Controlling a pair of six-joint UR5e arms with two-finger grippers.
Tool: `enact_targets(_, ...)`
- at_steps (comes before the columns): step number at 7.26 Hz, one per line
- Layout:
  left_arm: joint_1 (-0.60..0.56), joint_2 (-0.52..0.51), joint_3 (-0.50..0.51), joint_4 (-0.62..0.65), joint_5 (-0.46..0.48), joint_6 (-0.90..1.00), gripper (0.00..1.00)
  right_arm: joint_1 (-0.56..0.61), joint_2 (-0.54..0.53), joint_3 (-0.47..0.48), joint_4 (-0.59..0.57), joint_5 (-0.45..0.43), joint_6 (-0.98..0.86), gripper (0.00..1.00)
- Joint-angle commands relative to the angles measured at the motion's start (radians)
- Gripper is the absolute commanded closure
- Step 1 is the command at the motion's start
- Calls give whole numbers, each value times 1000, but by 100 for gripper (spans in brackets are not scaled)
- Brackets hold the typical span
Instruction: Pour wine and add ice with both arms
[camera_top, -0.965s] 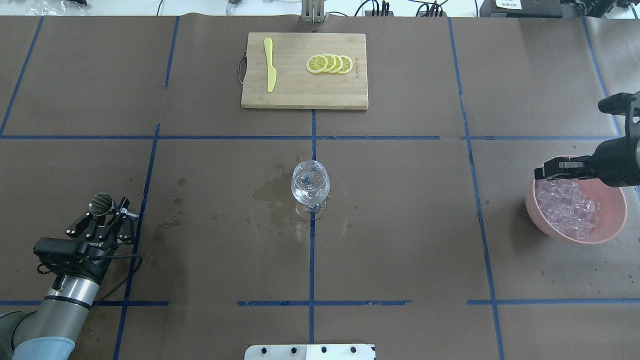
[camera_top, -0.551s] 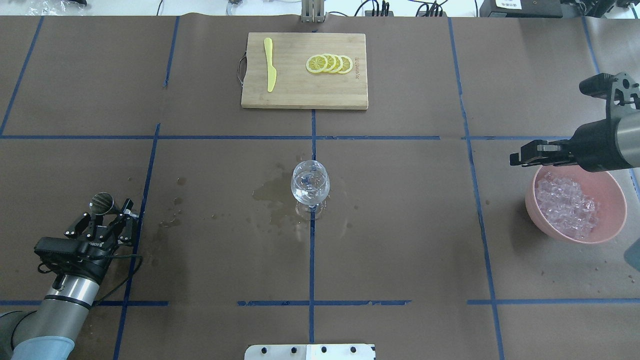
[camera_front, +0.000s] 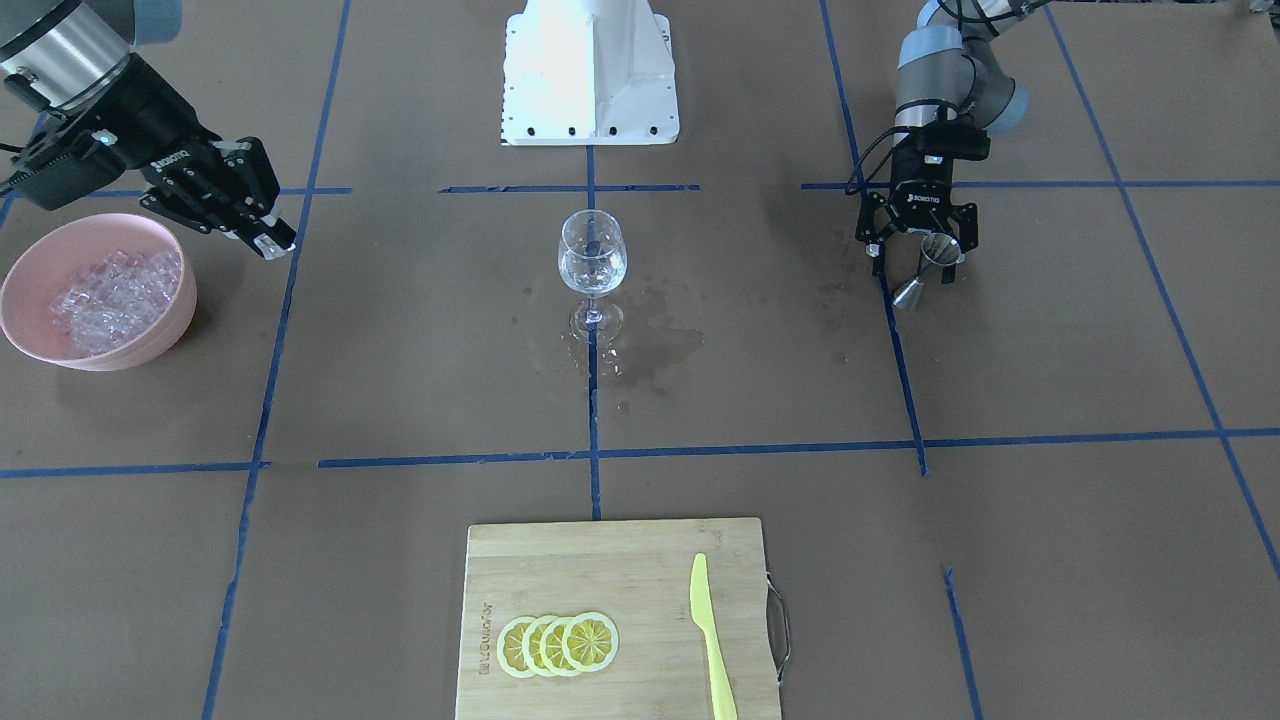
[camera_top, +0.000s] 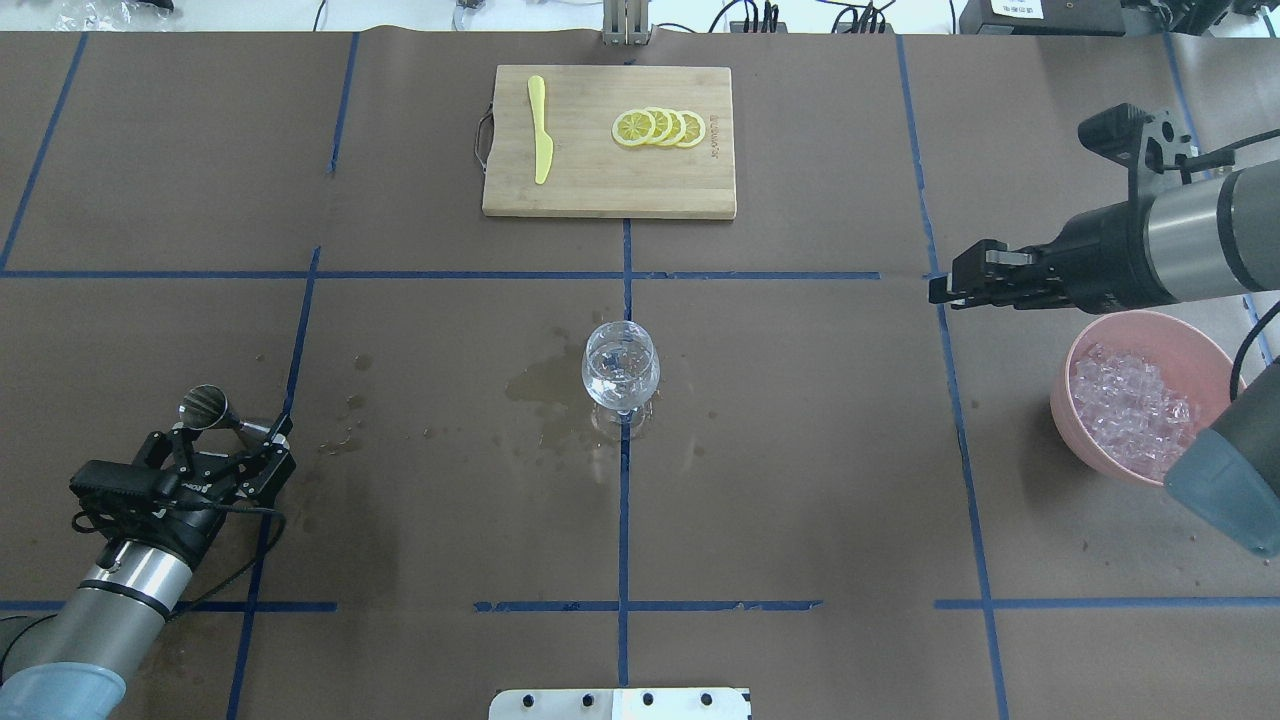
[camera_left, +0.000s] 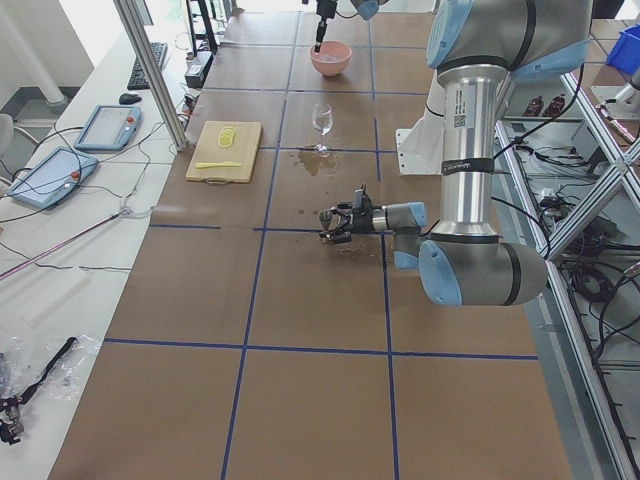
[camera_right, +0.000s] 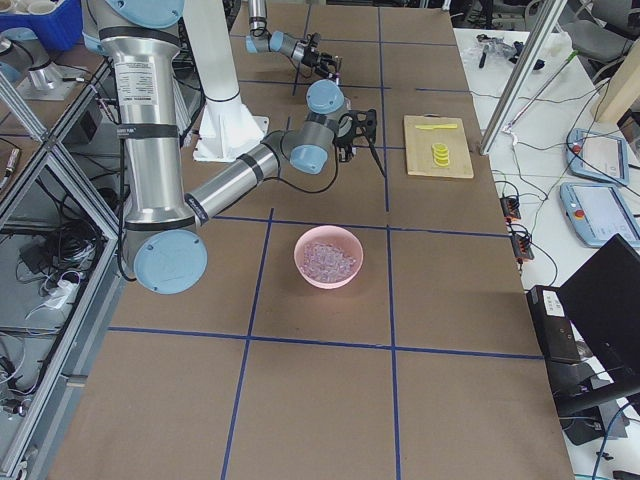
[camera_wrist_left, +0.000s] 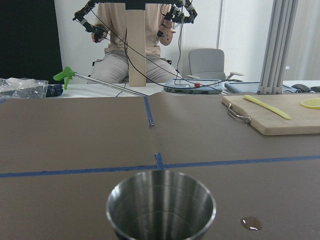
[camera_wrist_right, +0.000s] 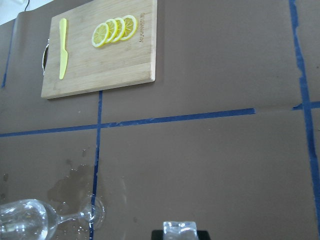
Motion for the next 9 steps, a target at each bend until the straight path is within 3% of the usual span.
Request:
enact_targets(1,-2,81,-64,4,-65,44,1,-22,107,-9,-1,0,39,100)
enact_targets(4,-2,103,-72,4,-185,46,1,-57,261,-67,-6,-7,125,100)
enact_targets(6,-2,265,-244,78,-356,35,1,-86,359,-71,-131,-29,128,100)
enact_targets(8,-4,344,-305,79,-481,29,1,-154,411,-98,-155,-84,128,100)
enact_targets(9,-4,391,-338,80,-537,15,1,-209,427,-104,-156,-153,128,100)
